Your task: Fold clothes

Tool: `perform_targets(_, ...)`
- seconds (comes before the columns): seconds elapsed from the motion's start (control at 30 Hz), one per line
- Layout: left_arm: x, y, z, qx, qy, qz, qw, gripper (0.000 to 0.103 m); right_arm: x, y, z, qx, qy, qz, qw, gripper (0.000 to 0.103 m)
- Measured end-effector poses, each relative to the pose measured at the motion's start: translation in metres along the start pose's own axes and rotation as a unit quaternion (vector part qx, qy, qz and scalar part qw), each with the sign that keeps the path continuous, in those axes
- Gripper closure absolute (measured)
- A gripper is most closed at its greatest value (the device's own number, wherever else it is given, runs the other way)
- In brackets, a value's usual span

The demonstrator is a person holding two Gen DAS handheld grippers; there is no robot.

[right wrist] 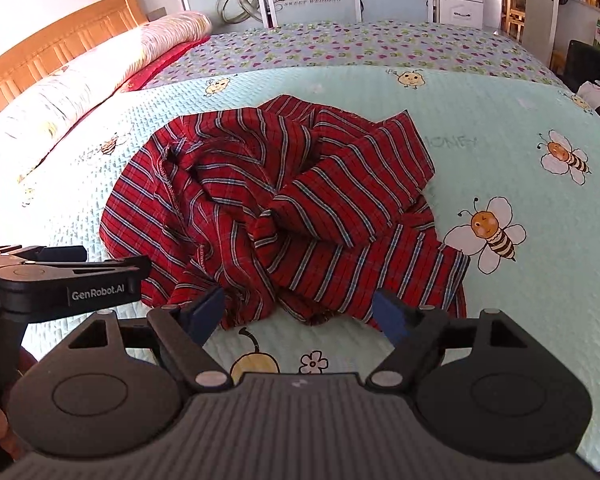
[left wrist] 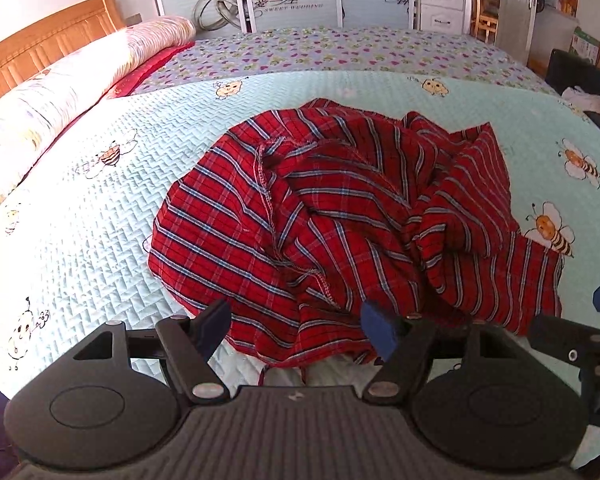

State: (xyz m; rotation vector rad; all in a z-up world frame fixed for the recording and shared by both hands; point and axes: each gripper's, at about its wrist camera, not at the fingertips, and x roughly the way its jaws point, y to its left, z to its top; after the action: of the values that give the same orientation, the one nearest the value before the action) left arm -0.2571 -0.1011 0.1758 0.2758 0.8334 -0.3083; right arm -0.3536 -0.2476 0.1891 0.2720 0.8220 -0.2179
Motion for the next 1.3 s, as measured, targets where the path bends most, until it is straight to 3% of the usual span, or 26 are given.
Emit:
perform_targets(0.67,0.03,0.006,0.0,-0.004,0.04,0.01,0.9991,0.028,0.034,0.012,0.014,-0.018,0.036,-0.011,0.999,0.022)
perform_targets(1.3,0.061,0.008,0.0,-0.003,0.082,0.009,0.9966,0.028,0.065,0.012,0.014,-0.002,0.064,0.004,0.998,0.022)
